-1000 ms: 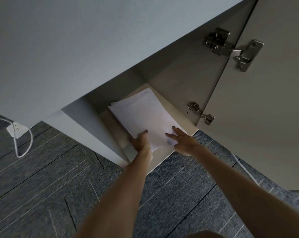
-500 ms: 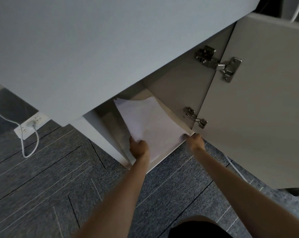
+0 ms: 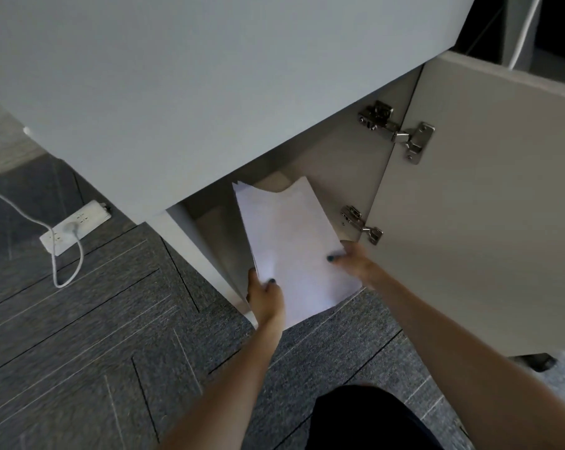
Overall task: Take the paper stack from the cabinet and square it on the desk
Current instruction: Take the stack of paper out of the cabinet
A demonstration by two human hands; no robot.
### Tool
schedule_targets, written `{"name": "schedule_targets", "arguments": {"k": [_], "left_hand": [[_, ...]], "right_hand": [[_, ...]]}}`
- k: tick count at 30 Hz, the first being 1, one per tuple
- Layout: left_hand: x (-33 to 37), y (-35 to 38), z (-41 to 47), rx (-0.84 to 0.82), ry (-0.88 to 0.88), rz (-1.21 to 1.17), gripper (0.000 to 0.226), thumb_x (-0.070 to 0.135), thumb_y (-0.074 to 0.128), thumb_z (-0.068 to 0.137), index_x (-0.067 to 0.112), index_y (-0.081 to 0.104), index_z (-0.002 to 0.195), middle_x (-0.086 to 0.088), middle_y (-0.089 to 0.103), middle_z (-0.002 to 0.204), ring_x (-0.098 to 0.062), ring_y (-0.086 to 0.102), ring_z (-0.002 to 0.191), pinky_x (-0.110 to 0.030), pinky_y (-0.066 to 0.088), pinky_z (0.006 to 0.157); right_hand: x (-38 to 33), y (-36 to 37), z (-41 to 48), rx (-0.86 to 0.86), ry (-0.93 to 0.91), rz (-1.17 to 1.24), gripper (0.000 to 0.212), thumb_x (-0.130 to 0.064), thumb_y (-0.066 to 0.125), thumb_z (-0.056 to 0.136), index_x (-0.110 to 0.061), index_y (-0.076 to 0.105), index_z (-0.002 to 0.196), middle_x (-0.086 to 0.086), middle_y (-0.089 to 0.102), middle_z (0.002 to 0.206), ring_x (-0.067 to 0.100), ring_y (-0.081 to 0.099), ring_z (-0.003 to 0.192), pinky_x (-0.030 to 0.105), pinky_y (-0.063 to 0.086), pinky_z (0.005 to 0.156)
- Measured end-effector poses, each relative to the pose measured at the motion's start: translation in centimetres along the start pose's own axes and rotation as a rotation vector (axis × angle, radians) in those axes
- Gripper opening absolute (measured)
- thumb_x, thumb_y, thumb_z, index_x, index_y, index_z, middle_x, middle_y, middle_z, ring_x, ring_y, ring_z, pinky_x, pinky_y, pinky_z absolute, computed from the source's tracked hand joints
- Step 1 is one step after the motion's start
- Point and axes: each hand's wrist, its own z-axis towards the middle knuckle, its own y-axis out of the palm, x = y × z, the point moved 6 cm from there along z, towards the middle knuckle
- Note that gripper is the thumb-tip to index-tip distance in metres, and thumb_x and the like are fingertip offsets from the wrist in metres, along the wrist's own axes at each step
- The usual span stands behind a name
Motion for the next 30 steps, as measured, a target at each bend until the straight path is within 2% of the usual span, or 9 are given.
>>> {"name": "schedule_targets", "arguments": {"k": [2,3,7,10,13,17,22,26,30], "left_hand": [[1.3,-0.3,-0.8,0.006,0.009,0.020,0.054,-0.004,0.039,0.097,0.008,0.032,0.149,-0.011,0.037,0.154,-0.029,0.041,0.138,-0.031,0.035,0.106],[2.1,-0.4,-1.1,0.002,0.012,0.024,0.053,-0.003,0.039,0.097,0.007,0.032,0.149,-0.013,0.038,0.153,-0.029,0.043,0.137,-0.029,0.036,0.105],[5.7,-1.1,-2.8,-0.080,-0.011,0.012,0.053,-0.003,0.038,0.098,0.006,0.031,0.149,-0.012,0.038,0.153,-0.028,0.043,0.137,-0.028,0.032,0.110],[8.6,-2.4,-5.2,-0.164,-0.027,0.039,0.049,0.001,0.041,0.097,0.006,0.034,0.146,-0.013,0.043,0.149,-0.029,0.046,0.133,-0.036,0.036,0.112],[11.8,-4.8,-8.7,-0.246,-0.095,0.047,0.049,0.002,0.042,0.098,0.003,0.033,0.146,-0.014,0.044,0.148,-0.031,0.047,0.132,-0.032,0.038,0.105],[15.8,-7.9,-13.0,-0.327,-0.160,0.046,0.047,0.001,0.040,0.097,0.006,0.036,0.143,-0.014,0.052,0.139,-0.033,0.053,0.121,-0.030,0.042,0.086],[19.9,-11.1,-16.7,-0.376,-0.210,0.083,0.046,0.006,0.040,0.097,0.010,0.038,0.143,-0.015,0.053,0.137,-0.030,0.056,0.106,-0.035,0.046,0.084],[22.1,-14.3,-20.7,-0.408,-0.297,0.170,0.052,0.011,0.044,0.099,0.010,0.030,0.149,-0.011,0.040,0.151,-0.032,0.048,0.130,-0.040,0.043,0.101],[24.6,-17.9,-26.0,-0.349,-0.484,0.219,0.046,0.012,0.045,0.099,0.003,0.036,0.144,-0.014,0.044,0.146,-0.032,0.047,0.131,-0.039,0.039,0.101]], "right_hand": [[-2.0,-0.2,-1.2,0.080,-0.111,-0.217,0.031,-0.007,0.054,0.092,-0.004,0.055,0.123,0.021,0.063,0.121,0.025,0.059,0.093,0.031,0.046,0.072],[-3.2,-0.5,-1.9,0.123,-0.167,-0.310,0.029,-0.009,0.052,0.093,-0.005,0.055,0.122,0.022,0.065,0.118,0.027,0.060,0.091,0.031,0.046,0.071],[-7.7,-2.6,-5.7,0.241,-0.261,-0.463,0.031,-0.007,0.048,0.093,-0.006,0.053,0.124,0.025,0.065,0.116,0.040,0.061,0.106,0.040,0.050,0.083],[-10.5,-4.8,-9.4,0.251,-0.202,-0.485,0.037,-0.007,0.047,0.094,-0.008,0.050,0.131,0.026,0.062,0.120,0.043,0.058,0.110,0.043,0.049,0.088],[-12.9,-7.0,-13.9,0.235,-0.118,-0.459,0.042,-0.008,0.046,0.093,-0.014,0.050,0.134,0.024,0.063,0.120,0.042,0.060,0.108,0.043,0.051,0.086],[-16.3,-9.5,-19.3,0.187,-0.059,-0.404,0.037,-0.004,0.044,0.086,-0.015,0.064,0.115,0.021,0.068,0.110,0.040,0.062,0.101,0.044,0.054,0.083],[-19.1,-11.7,-24.7,0.161,0.024,-0.363,0.029,-0.003,0.045,0.086,-0.008,0.064,0.107,0.021,0.068,0.106,0.040,0.062,0.100,0.038,0.049,0.076],[-20.3,-13.1,-29.8,0.134,0.160,-0.330,0.035,-0.008,0.049,0.089,-0.011,0.059,0.122,0.020,0.064,0.116,0.043,0.059,0.107,0.043,0.051,0.089],[-21.2,-14.2,-36.2,0.083,0.213,-0.344,0.035,-0.009,0.051,0.087,-0.005,0.057,0.122,0.024,0.063,0.120,0.043,0.058,0.109,0.045,0.048,0.089]]}}
